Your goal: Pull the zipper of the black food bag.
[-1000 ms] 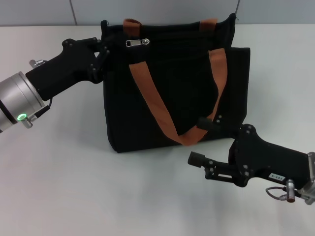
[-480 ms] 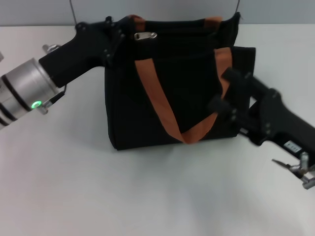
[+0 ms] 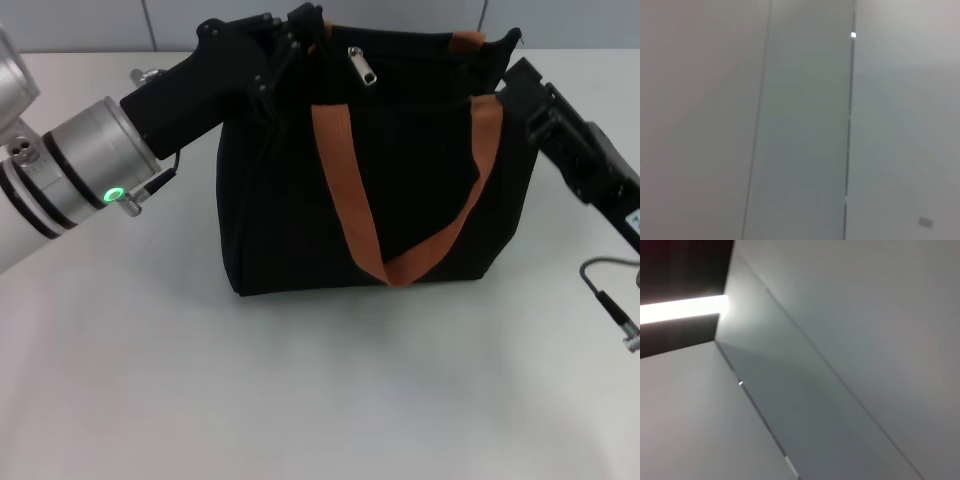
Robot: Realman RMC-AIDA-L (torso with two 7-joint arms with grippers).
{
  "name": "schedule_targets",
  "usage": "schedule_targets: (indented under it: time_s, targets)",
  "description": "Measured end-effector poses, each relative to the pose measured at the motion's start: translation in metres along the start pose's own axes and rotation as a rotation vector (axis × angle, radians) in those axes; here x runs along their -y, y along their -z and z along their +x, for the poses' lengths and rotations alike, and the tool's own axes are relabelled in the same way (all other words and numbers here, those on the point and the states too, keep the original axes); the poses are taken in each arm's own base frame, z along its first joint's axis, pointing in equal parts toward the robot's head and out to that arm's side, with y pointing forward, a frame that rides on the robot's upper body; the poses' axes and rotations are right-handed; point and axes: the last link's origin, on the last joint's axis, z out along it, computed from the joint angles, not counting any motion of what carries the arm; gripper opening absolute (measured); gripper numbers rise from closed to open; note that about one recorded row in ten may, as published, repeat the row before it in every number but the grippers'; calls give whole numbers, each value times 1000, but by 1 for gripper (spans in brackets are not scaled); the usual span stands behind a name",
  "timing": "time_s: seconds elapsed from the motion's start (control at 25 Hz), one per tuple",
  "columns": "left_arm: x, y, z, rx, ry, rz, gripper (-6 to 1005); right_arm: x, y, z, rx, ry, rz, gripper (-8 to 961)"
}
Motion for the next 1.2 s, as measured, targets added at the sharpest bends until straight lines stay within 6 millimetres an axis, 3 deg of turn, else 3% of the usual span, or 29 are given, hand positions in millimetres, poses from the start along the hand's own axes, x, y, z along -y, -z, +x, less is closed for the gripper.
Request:
schedule_targets:
  time_s: [0.16,0.8,1.0,1.2]
  targets:
    - [1,-3,-3,13,3,12,41,10,-5,-6,6,-55,38,806]
    - [-7,-8,4,-44,24,-35,47,12,-35,3,-10,-145,18,765]
    - [-9,-13,4,-44,29,-42,49,12,-47,9,-33,-166,13,545]
    - [-10,-13,5,-53,34,-51,51,18,-53,13,-68,-166,42,434]
